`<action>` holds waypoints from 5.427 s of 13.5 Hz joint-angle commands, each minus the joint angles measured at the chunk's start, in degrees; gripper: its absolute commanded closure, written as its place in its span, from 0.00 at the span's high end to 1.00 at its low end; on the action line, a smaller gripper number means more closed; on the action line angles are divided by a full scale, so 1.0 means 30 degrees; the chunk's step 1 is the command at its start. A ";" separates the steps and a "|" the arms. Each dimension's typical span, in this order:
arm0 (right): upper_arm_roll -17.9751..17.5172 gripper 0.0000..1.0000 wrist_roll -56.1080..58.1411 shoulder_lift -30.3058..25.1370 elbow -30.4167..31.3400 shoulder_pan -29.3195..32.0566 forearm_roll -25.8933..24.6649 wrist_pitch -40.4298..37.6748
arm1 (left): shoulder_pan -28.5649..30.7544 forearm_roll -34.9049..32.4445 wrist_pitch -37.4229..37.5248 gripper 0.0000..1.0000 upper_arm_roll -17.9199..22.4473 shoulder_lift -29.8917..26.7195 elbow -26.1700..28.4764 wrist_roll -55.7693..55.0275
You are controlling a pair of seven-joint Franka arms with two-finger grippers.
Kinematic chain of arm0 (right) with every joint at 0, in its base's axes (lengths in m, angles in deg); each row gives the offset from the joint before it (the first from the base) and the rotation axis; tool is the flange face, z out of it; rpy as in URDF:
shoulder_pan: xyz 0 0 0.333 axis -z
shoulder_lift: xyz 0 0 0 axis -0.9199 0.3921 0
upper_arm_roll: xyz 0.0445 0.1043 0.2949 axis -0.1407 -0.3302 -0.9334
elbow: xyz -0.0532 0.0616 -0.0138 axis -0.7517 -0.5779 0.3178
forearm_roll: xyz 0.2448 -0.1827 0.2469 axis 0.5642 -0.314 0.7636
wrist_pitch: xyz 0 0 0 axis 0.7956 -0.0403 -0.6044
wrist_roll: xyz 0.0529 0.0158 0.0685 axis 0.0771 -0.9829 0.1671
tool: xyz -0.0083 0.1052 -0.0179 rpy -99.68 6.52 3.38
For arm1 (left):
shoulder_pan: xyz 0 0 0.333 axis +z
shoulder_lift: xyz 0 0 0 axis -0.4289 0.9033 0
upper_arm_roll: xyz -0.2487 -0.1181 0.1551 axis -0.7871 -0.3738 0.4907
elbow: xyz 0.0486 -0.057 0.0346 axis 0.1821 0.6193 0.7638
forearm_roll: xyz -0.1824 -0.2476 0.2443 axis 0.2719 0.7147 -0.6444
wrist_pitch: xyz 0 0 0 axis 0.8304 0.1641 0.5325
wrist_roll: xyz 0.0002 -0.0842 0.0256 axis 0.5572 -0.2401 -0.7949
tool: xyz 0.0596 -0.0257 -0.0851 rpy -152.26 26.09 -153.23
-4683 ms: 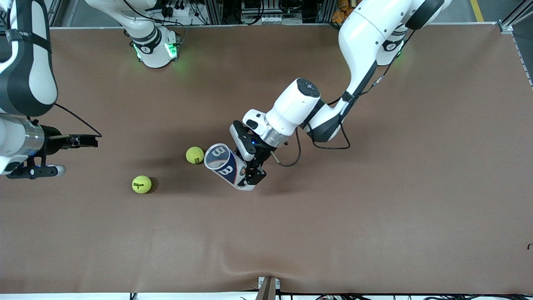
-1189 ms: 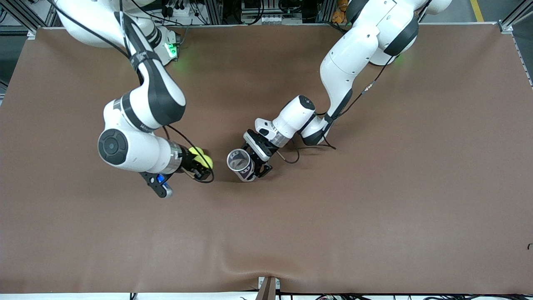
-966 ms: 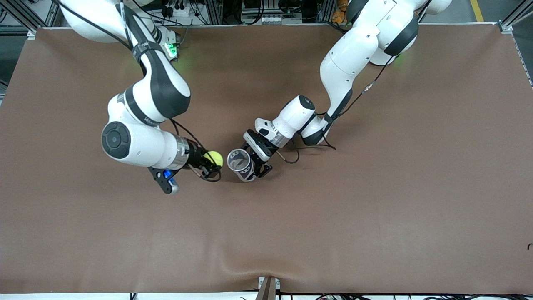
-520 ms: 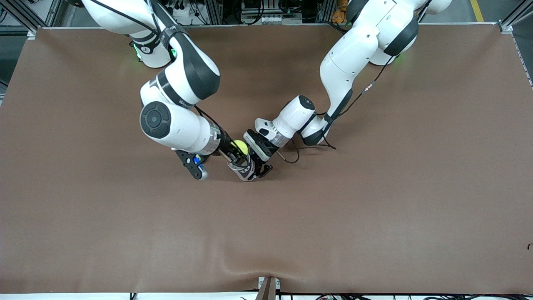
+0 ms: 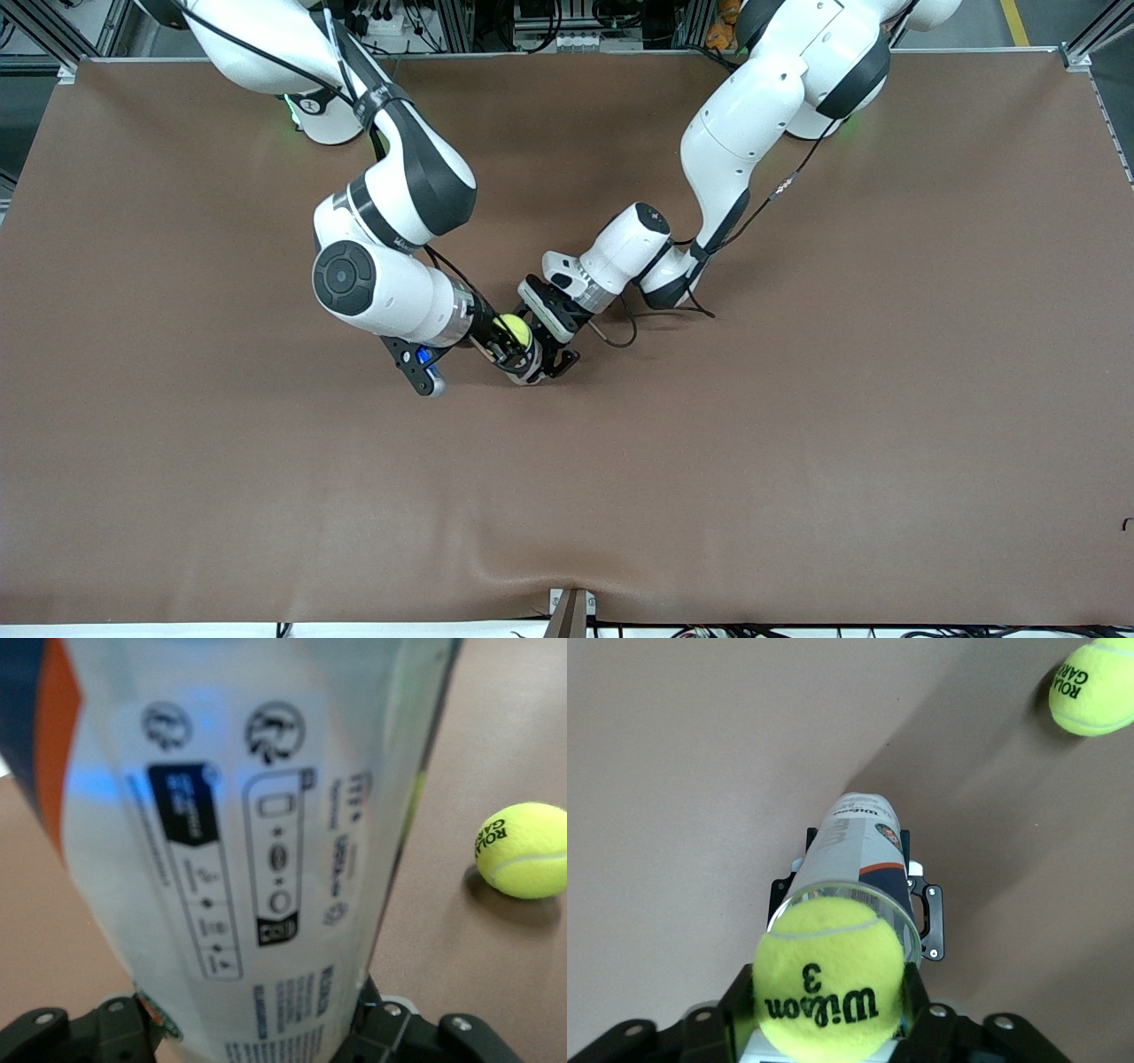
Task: Insert tennis ball vertically with right arm
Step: 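Carry the Wilson ball with the right gripper and drop it into the can, then move the right gripper to the second ball and grasp it, then carry the second ball with the right gripper over the can opening, then release the second ball into the can with the right gripper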
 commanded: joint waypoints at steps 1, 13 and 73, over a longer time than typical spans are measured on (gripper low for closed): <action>0.0042 1.00 -0.0223 0.0022 -0.0443 -0.0141 0.0113 -0.0119 | -0.0143 0.0123 -0.0217 0.80 0.0015 0.0128 -0.0042 -0.0040; 0.0159 1.00 0.7739 -0.1533 0.1012 0.5453 -0.2487 -0.6801 | -0.0143 0.0094 -0.0217 0.80 0.0015 0.0128 -0.0042 -0.0040; 0.0306 1.00 0.0179 -0.0331 -0.2846 0.1614 -0.2513 -0.5653 | -0.0143 0.0123 -0.0217 0.80 0.0015 0.0128 -0.0071 -0.0040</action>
